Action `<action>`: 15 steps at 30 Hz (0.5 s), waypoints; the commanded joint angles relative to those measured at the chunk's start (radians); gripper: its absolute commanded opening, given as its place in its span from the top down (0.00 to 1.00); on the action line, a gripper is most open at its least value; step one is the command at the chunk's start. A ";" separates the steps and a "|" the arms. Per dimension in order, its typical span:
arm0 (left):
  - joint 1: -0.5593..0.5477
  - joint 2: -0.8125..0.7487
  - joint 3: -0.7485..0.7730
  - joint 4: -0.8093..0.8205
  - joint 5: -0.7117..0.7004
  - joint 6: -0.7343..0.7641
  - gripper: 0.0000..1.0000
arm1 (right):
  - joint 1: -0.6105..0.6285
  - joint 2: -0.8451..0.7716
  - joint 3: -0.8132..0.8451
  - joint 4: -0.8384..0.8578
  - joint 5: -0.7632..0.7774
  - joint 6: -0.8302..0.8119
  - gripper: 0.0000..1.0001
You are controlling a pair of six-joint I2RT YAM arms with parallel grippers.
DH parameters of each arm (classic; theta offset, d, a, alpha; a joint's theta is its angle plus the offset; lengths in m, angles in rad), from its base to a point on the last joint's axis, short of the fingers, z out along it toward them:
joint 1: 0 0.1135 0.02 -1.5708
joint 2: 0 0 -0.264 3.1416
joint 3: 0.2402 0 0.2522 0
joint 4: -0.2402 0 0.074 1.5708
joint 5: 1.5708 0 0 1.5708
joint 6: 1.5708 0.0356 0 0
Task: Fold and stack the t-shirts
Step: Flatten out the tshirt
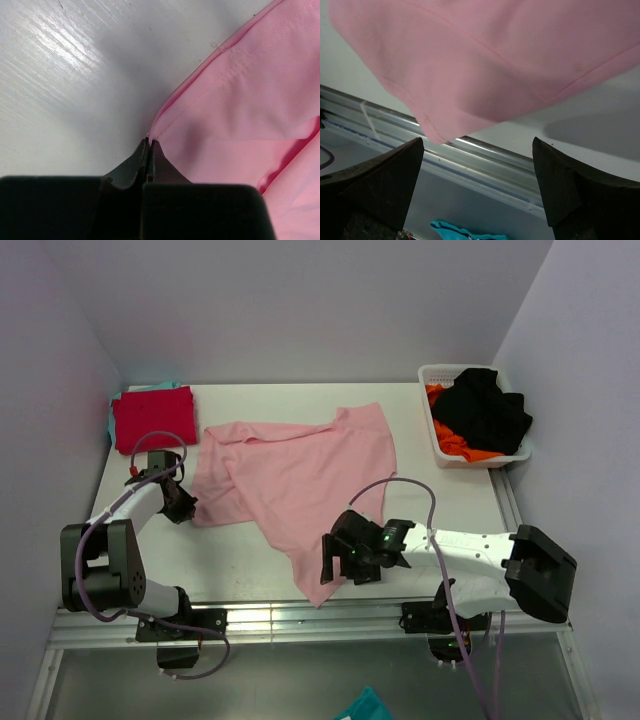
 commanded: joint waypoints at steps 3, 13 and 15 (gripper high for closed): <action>-0.002 -0.018 0.019 -0.018 0.018 0.038 1.00 | 0.090 0.052 0.051 0.080 0.007 0.136 0.04; 0.004 -0.035 0.008 0.000 0.066 0.036 1.00 | 0.215 0.299 0.157 0.126 0.034 0.202 0.02; 0.006 -0.032 0.008 -0.001 0.067 0.047 1.00 | 0.215 0.327 0.181 0.126 0.040 0.196 0.02</action>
